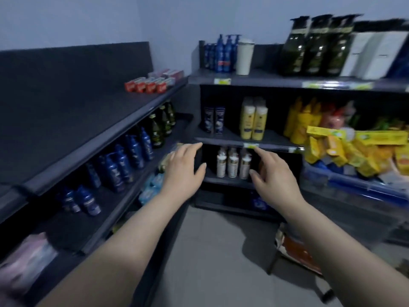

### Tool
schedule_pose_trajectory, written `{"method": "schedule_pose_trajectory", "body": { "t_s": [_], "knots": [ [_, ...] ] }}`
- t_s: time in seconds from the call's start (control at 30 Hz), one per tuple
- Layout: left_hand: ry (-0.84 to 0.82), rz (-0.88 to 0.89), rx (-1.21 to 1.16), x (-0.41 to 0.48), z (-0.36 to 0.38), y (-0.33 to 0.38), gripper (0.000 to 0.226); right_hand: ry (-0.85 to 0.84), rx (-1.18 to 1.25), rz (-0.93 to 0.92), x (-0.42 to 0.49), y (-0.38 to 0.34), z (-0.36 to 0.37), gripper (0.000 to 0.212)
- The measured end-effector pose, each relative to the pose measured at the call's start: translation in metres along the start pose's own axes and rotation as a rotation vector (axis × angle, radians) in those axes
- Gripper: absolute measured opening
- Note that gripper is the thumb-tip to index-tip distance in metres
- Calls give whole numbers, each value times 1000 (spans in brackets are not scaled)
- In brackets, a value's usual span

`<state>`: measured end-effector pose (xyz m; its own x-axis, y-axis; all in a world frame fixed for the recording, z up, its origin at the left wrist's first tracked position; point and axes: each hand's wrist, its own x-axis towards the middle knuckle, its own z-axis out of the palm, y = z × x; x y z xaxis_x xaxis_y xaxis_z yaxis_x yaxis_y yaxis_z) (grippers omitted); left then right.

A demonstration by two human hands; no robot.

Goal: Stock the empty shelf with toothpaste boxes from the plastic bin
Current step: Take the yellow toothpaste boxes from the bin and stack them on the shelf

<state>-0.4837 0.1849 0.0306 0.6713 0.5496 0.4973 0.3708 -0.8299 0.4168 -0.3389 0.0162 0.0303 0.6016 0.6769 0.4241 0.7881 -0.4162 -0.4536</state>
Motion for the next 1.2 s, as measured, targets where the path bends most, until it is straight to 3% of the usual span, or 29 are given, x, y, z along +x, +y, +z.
{"method": "schedule_pose_trajectory", "body": {
  "t_s": [0.3,0.63,0.87,1.2],
  "knots": [
    [-180,272,-216,137,124,74,51,213,-135,335,50,131,-46,57],
    [-437,437,-295,183,253,159,53,312,-235,684,22,241,-74,56],
    [-479,433,-314,215,311,207,52,304,-255,699,55,318,-100,53],
    [-417,274,-238,293,382,251,51,97,-420,582,158,427,-132,50]
  ]
}}
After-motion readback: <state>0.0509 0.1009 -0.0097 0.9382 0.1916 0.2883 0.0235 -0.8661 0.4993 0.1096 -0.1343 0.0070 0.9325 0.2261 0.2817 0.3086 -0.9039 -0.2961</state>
